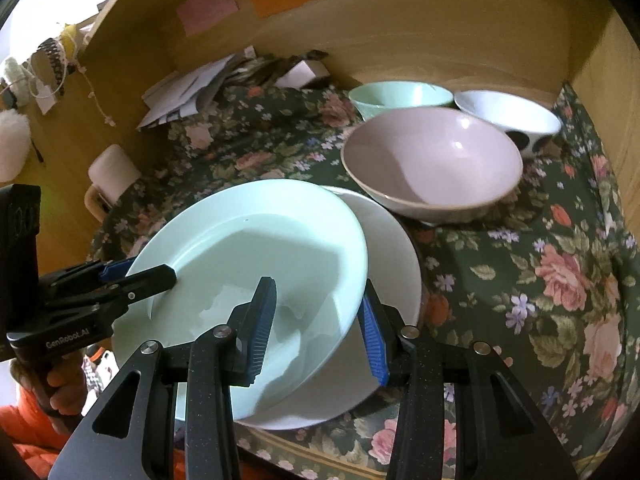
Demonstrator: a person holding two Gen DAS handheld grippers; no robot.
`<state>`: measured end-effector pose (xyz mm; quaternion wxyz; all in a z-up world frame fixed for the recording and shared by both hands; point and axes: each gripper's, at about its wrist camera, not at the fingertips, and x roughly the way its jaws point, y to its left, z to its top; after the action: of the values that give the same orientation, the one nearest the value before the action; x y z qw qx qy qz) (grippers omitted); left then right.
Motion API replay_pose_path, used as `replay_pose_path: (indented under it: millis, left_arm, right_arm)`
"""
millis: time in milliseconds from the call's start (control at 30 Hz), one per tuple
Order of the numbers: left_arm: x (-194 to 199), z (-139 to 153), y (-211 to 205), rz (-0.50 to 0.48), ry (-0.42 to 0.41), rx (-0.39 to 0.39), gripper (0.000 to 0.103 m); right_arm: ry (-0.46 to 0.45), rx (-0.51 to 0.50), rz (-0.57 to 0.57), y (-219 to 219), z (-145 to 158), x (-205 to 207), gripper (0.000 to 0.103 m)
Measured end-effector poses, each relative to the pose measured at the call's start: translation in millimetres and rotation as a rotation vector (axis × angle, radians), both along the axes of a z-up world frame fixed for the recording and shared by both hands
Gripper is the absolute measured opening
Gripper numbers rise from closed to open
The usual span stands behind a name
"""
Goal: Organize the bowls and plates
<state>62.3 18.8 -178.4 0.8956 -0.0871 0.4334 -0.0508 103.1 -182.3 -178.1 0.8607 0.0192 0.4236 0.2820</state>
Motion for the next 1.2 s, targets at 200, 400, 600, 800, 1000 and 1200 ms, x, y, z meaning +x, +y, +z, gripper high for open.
replay_pose_path:
  millis: [200, 400, 600, 800, 1000, 1200]
  left_arm:
    - [7, -11, -4, -0.006, 0.023, 0.005, 0.042]
    - [14, -19, -5, -0.003, 0.043, 0.009, 0.042]
    - [22, -25, -3, 0.003, 0.058, 0.006, 0.042]
    - [26, -28, -4, 0.008, 0.068, -0.001, 0.043]
    - [27, -30, -9, -0.006, 0.067, 0.049, 0.042]
    - [28, -27, -8, -0.007, 0.065, 0.055, 0.042]
  right_arm:
    - [0.026, 0.002, -0.014, -3, -10, 3, 0.038]
    - [0.040, 0.000, -0.017, -4, -17, 7, 0.038]
    - [0.042, -0.005, -0.017, -3, -20, 10, 0.038]
    - [0.029, -0.018, -0.018, -2, -20, 12, 0.038]
    - [0.004, -0.042, -0.018, -3, -17, 13, 0.040]
    - [-0.005, -0.039, -0.032, -8, -14, 11, 0.040]
